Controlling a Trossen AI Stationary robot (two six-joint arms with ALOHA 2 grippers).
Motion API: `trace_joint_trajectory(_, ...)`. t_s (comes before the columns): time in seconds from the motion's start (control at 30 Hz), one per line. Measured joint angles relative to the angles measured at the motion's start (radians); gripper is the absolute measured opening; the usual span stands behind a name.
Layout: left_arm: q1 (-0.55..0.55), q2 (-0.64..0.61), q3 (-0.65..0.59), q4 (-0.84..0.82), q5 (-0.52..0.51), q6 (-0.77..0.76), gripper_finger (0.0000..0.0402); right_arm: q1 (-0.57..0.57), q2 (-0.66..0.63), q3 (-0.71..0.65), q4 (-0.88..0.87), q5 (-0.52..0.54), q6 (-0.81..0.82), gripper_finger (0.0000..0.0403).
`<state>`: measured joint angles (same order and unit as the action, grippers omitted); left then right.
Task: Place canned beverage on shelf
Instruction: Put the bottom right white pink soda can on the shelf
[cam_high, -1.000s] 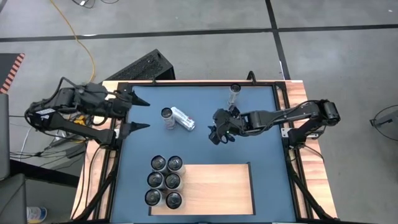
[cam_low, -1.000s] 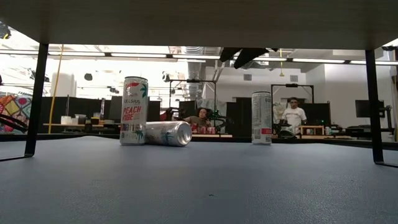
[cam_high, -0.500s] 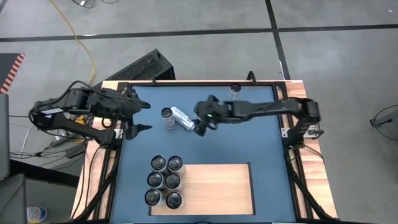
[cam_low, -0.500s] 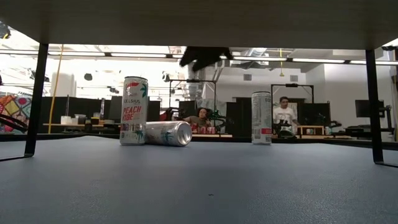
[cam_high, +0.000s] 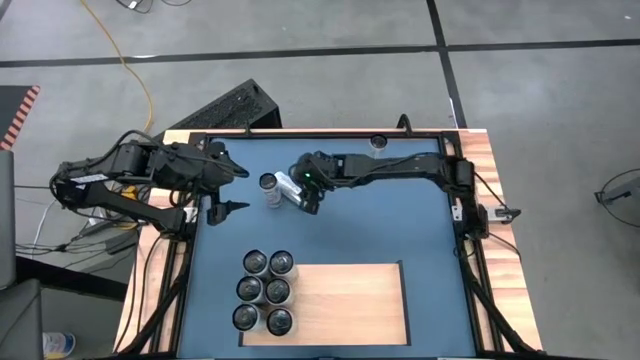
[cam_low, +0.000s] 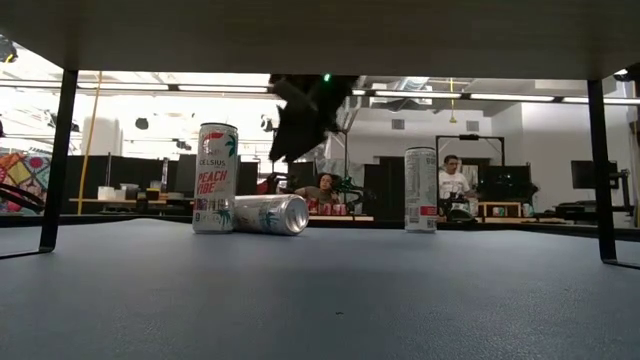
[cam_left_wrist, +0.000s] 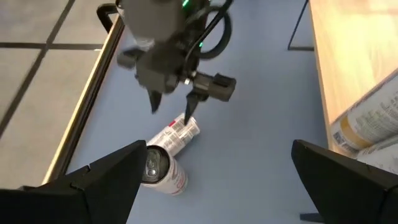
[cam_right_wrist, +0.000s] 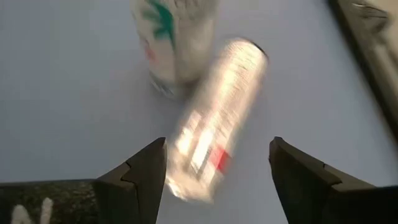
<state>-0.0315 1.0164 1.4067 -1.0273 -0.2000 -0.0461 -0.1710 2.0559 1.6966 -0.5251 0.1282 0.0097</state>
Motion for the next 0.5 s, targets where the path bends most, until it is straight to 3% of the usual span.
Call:
trace_joint_trajectory(0.13, 0.000, 0.010, 0.000, 0.021, -0.016, 0.020, 0.0387, -0.031, 0.032, -0.003, 0.006, -0.106, 0.039, 0.0271)
trace_joint_trajectory(0.5, 0.000, 0.027, 0.000, 0.035, -0.050, 0.039, 0.0387, -0.041, 0.073, -0.003, 0.082, -0.105, 0.043, 0.0376)
